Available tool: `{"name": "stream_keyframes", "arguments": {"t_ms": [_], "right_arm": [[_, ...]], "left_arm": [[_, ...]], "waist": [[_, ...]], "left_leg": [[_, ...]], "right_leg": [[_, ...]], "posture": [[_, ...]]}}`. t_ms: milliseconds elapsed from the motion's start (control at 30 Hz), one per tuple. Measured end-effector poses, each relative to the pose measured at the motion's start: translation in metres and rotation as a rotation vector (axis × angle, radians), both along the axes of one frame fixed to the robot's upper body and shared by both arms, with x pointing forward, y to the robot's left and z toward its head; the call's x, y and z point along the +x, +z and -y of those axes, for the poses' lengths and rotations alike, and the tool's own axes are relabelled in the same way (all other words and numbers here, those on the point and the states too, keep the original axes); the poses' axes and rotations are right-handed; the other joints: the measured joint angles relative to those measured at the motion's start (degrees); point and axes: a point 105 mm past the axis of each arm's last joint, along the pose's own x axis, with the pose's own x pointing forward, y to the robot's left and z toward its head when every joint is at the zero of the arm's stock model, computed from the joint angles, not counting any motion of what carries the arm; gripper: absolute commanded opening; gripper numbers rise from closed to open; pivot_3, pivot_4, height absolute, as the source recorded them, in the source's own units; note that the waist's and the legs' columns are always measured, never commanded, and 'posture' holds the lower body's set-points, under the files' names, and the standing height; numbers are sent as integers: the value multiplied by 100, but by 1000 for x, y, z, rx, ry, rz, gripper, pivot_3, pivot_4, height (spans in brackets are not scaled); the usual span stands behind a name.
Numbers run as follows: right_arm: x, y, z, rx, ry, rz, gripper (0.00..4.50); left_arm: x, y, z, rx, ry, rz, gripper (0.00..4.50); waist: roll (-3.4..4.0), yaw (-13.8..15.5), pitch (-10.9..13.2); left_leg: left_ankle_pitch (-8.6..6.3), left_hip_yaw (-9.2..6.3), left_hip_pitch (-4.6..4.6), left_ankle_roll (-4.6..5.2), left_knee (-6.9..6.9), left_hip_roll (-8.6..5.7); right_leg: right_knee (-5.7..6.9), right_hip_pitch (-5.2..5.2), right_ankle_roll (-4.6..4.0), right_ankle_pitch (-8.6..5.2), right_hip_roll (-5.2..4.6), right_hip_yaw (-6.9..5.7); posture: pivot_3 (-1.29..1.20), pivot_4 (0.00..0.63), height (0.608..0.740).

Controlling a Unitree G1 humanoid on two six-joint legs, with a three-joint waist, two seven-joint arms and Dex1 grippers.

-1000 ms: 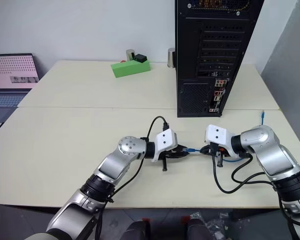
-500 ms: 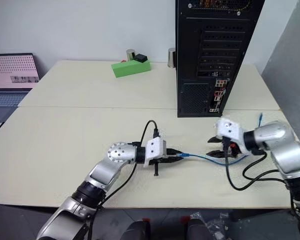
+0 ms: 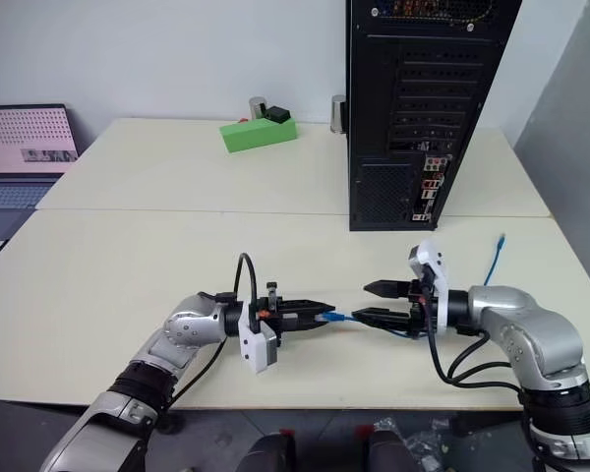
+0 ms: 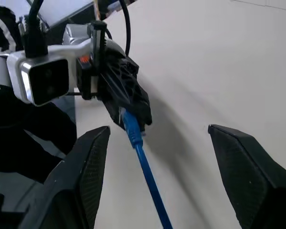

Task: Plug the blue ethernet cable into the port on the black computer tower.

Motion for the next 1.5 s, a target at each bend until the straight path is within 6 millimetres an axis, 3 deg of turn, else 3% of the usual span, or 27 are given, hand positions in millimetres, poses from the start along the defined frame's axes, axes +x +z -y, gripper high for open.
{"name": "stream_keyframes", "arguments": {"t_ms": [633, 767, 1167, 1467, 1500], "right_arm": [[-14, -6, -19, 58, 87, -124, 3485], [-13, -5, -20, 56, 91, -118, 2834], [-7, -5, -21, 55, 91, -128, 156], [-5, -2, -22, 50, 106, -130, 8], [-5, -3, -22, 49, 104, -135, 6]], "left_arm": [[3, 9, 1, -81, 16, 123, 274], [3, 10, 2, -84, 13, 128, 274], [0, 13, 3, -93, 3, 151, 274], [0, 13, 2, -109, 19, 149, 274], [1, 13, 2, -107, 22, 144, 624]], "waist": [[0, -8, 0], [0, -12, 0], [0, -12, 0], [0, -13, 0], [0, -11, 0]], "left_leg": [[0, -2, 0, 0, -1, 1], [0, -2, 1, 0, -1, 1], [0, -2, 0, 0, -1, 1], [0, -2, 0, 0, -1, 2], [0, -2, 0, 0, -1, 1]], "right_leg": [[2, -1, 0, 0, 2, -5], [2, -1, 0, 0, 2, -4], [2, -1, 1, 0, 2, -5], [2, -1, 0, 0, 2, -5], [2, -1, 0, 0, 2, -5]], "posture": [[0, 150, 740], [0, 150, 740], [0, 150, 740], [0, 150, 740], [0, 150, 740]]}}
